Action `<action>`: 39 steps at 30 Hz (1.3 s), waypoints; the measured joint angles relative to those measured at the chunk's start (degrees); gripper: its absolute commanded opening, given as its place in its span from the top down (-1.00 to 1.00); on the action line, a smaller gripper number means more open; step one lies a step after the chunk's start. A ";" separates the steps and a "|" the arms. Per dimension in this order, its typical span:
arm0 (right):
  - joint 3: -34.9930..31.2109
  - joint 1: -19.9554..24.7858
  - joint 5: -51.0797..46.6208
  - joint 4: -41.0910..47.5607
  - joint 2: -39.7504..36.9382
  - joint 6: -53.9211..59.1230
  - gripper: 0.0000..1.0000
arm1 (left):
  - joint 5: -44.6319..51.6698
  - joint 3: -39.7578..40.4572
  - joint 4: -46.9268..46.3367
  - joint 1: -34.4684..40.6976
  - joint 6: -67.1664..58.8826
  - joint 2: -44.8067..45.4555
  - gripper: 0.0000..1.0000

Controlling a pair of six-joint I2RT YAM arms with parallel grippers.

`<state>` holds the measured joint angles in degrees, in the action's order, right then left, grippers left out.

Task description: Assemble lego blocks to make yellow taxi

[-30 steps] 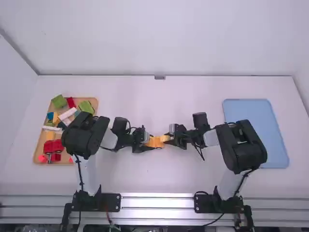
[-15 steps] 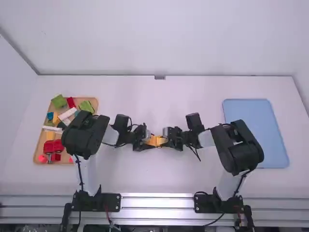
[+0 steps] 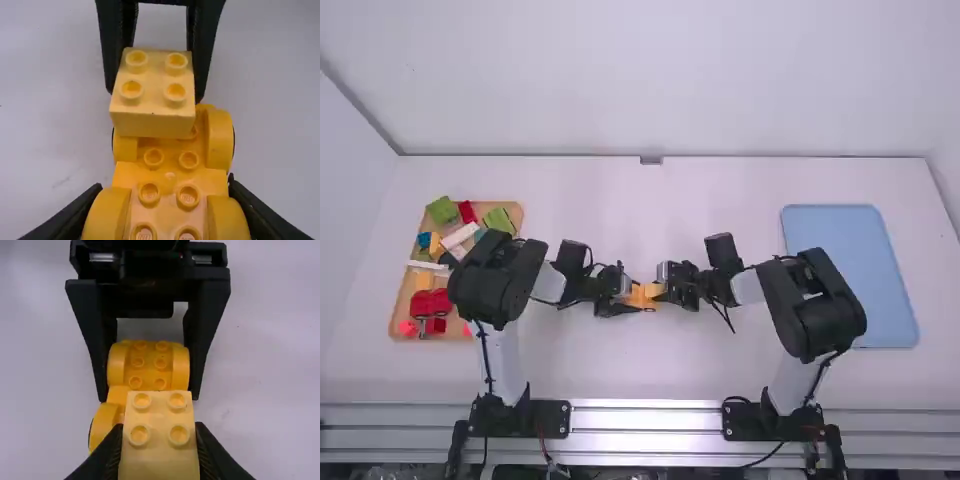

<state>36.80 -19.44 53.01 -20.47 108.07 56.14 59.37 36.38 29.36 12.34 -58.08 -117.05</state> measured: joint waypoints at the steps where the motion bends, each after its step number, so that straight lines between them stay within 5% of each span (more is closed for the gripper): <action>1: 0.00 -0.37 -0.26 -0.04 0.00 -0.17 0.67 | -0.04 -0.35 0.94 0.04 0.50 0.00 0.10; 39: 1.22 -2.91 -2.14 1.46 -0.52 -3.19 0.61 | -0.55 -1.40 3.21 0.31 3.04 0.00 0.10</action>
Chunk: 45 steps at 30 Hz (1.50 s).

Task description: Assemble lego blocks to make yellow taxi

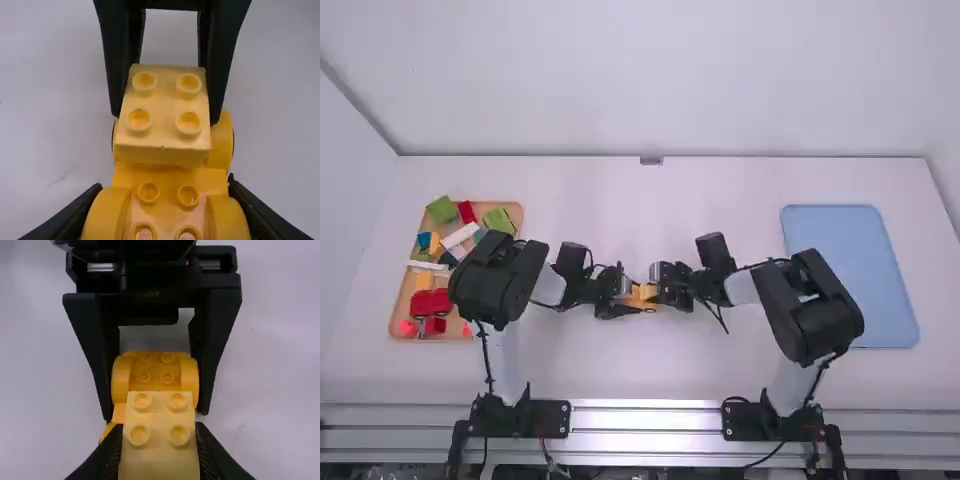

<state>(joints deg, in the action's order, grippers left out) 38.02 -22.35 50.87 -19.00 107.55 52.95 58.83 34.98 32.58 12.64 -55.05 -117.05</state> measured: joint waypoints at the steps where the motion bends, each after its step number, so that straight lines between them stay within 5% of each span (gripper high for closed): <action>1: 0.13 0.00 0.07 -0.20 0.00 -0.04 0.60 | -0.11 -0.02 0.09 0.02 0.15 0.00 0.10; 45: 0.28 -0.59 -4.83 3.91 -2.05 0.98 0.55 | -0.50 -0.02 0.39 0.04 0.57 0.00 0.10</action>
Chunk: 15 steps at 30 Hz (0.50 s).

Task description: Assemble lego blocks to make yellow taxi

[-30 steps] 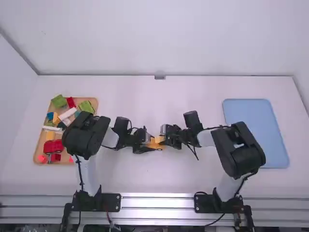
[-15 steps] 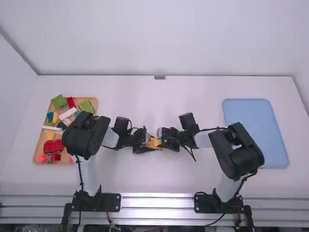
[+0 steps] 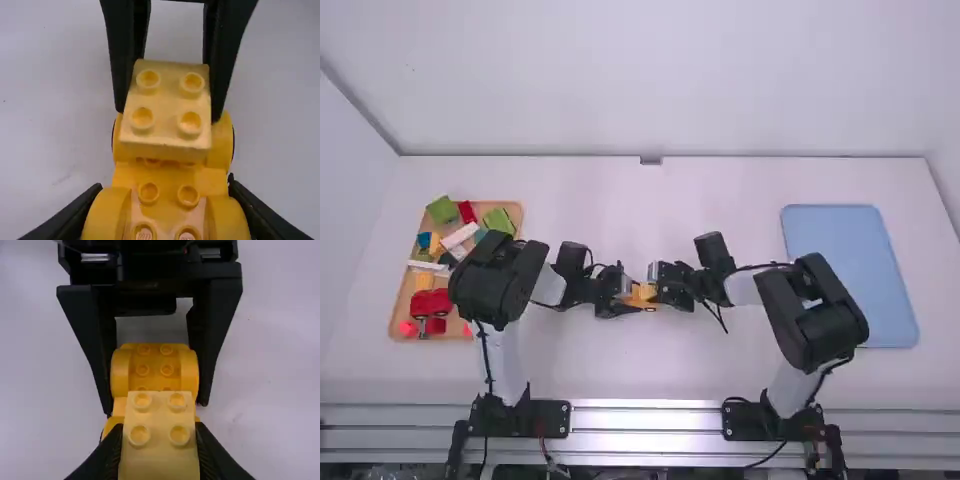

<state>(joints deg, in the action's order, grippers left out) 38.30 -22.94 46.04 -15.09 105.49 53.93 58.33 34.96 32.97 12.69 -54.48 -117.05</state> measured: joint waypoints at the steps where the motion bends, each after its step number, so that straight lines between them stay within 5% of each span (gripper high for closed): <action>1: 0.00 0.02 -0.15 -0.04 -0.09 0.15 0.51 | 0.00 0.02 0.00 0.02 0.02 0.02 0.10; 15: 0.35 -0.52 -0.81 0.68 -0.09 0.24 0.47 | -0.02 0.02 0.00 0.00 0.00 0.00 0.10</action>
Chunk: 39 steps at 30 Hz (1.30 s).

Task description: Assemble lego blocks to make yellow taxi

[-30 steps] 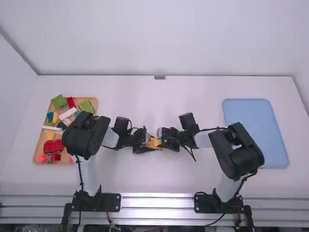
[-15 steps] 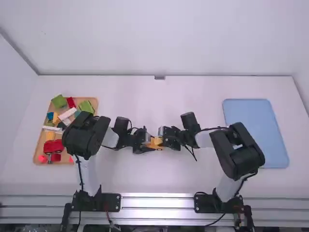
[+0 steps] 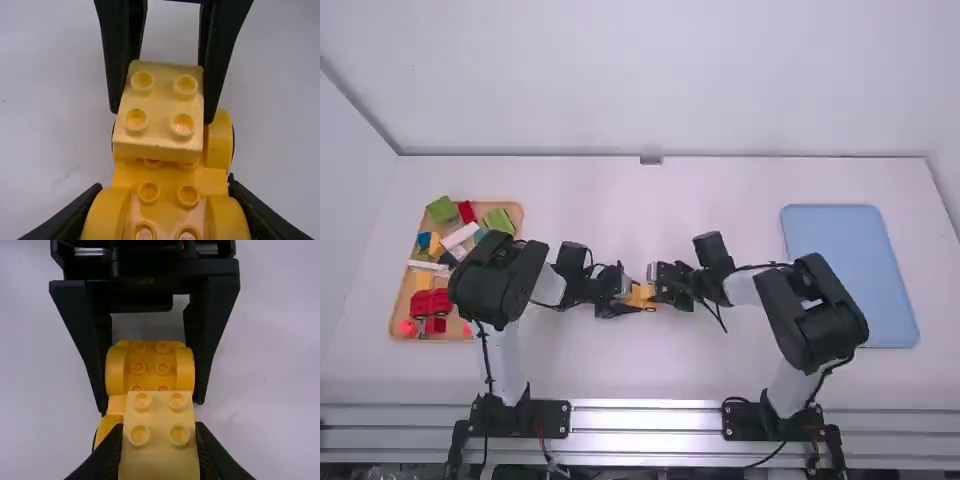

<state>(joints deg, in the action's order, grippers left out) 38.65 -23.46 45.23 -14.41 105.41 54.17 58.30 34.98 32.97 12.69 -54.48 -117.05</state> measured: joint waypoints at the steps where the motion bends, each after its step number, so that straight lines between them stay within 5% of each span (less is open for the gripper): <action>1: 0.02 0.00 0.00 0.04 0.00 0.00 0.48 | 0.02 0.00 -0.02 0.02 0.00 0.00 0.10; 39: -0.50 2.12 3.43 4.13 -4.00 1.53 0.49 | 0.00 0.00 -0.07 0.00 0.00 0.00 0.12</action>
<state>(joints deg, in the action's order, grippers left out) 38.15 -21.34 48.66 -10.28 101.41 55.70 58.30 34.98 32.91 12.69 -54.48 -117.05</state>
